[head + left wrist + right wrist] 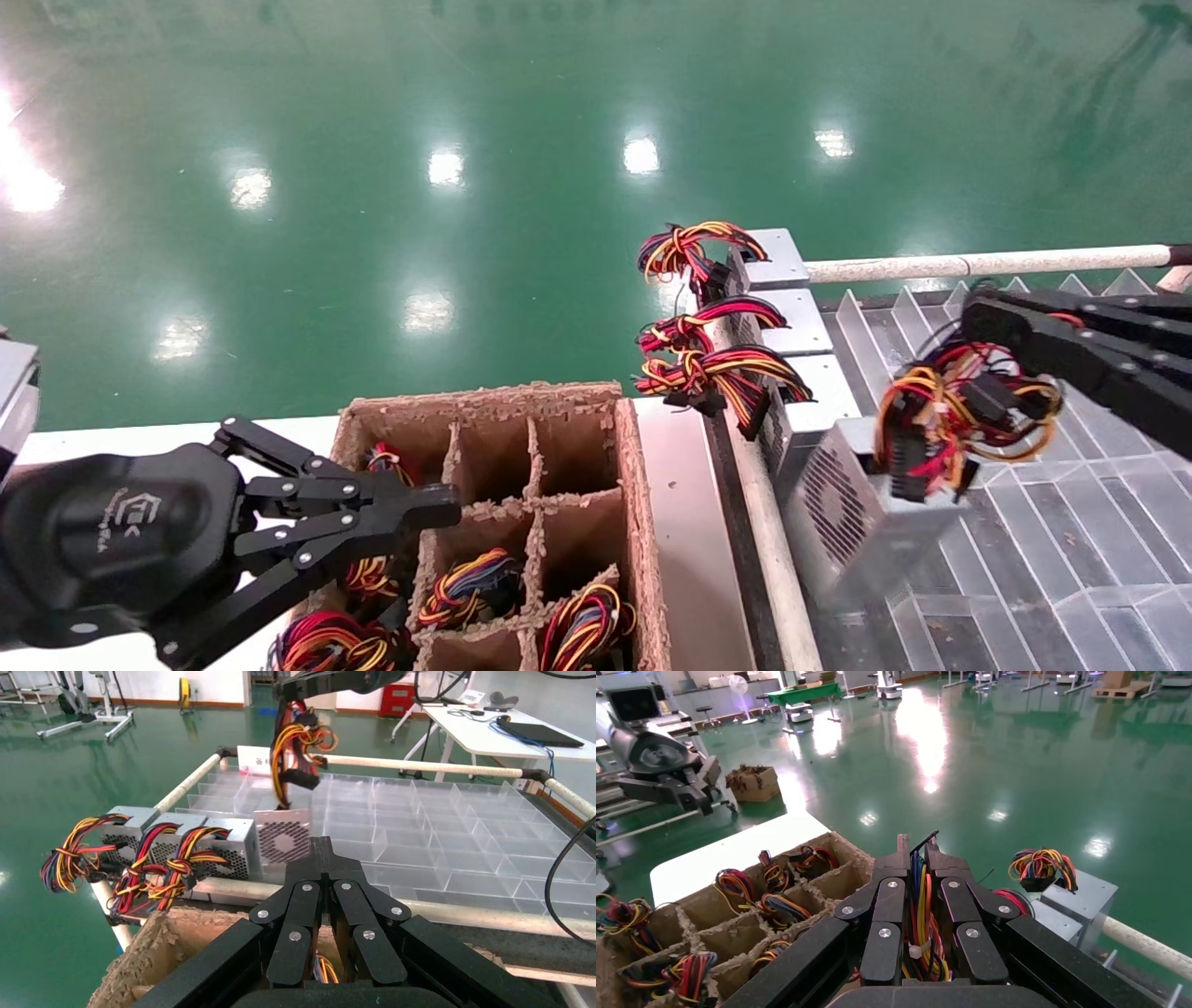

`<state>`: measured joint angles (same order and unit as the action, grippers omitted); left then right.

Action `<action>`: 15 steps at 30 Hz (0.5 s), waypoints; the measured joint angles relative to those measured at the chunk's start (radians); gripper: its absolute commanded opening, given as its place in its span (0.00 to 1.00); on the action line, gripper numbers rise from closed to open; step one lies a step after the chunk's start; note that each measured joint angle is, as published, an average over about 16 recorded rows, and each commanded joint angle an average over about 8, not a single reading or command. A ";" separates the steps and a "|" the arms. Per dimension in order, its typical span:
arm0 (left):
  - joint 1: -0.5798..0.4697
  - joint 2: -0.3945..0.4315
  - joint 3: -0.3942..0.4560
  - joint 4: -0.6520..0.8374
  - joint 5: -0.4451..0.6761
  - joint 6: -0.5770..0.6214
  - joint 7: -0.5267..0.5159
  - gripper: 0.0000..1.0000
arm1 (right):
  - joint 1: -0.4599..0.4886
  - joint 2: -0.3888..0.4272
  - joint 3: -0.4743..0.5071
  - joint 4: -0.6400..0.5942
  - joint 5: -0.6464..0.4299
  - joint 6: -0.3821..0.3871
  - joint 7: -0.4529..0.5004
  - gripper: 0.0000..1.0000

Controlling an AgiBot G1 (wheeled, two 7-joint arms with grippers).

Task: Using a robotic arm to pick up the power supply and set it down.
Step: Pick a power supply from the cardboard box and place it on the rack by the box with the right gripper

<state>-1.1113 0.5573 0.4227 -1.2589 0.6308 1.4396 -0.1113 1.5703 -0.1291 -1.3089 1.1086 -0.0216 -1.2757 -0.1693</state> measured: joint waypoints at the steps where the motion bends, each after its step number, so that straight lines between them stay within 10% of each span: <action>1: 0.000 0.000 0.000 0.000 0.000 0.000 0.000 0.00 | -0.003 -0.009 -0.002 -0.007 0.001 0.001 -0.003 0.00; 15: 0.000 0.000 0.000 0.000 0.000 0.000 0.000 0.00 | -0.050 -0.118 -0.024 -0.116 0.022 -0.001 -0.052 0.00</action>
<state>-1.1113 0.5573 0.4227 -1.2589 0.6307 1.4396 -0.1113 1.5203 -0.2471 -1.3327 0.9929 0.0008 -1.2770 -0.2217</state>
